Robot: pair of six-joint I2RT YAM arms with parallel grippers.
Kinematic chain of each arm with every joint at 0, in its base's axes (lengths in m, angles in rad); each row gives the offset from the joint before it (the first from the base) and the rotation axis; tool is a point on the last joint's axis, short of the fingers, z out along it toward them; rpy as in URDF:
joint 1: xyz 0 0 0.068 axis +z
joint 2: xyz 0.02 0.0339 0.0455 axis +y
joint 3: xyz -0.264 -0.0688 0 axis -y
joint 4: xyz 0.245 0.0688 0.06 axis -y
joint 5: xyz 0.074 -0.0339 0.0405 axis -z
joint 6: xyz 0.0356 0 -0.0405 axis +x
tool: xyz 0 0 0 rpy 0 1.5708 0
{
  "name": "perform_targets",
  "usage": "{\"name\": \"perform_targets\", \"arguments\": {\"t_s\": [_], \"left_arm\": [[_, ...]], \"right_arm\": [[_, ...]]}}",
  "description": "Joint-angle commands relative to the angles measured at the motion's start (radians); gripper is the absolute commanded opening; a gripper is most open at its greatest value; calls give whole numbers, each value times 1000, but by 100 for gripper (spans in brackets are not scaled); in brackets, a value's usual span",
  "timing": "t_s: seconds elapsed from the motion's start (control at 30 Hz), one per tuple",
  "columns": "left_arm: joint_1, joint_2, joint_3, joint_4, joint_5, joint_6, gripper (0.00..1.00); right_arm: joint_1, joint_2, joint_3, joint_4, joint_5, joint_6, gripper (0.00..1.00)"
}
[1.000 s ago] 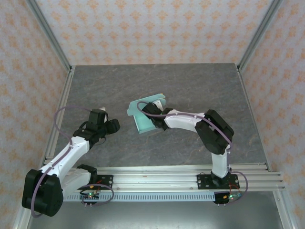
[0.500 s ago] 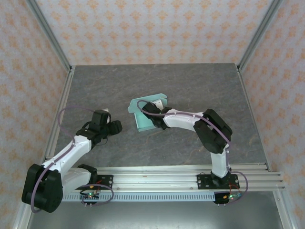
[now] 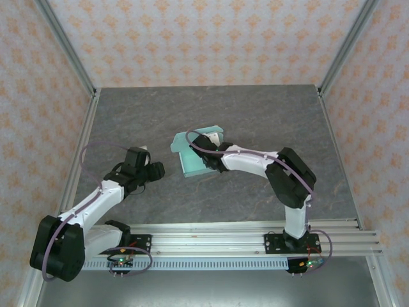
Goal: Fold the paper box
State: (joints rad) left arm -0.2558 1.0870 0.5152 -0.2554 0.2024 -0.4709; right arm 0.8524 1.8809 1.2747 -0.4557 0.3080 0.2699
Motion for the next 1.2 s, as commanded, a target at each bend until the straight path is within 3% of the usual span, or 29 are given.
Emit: {"name": "perform_targets", "arguments": {"t_s": [0.0,0.3,0.5,0.63,0.77,0.97,1.17], "left_arm": [[-15,-1,18,31,-6,5,56],[-87,-69,-11,64,-11,-33,62],[-92,-85,8,49,-33,-17,63],[-94,-90,28,27,-51,1,63],[-93,-90,44,8,-61,10,63],[-93,-87,72,-33,-72,19,63],[-93,-85,77,-47,-82,16,63]], "right_arm": [[5,-82,-28,14,-24,25,44],[-23,-361,-169,59,-108,22,50],[-252,-452,-239,149,-283,6,52],[-409,-317,-159,202,-446,-22,53],[-483,-114,1,203,-536,-52,53],[-495,147,246,164,-658,-127,52],[-494,291,411,92,-702,-176,54]]}}
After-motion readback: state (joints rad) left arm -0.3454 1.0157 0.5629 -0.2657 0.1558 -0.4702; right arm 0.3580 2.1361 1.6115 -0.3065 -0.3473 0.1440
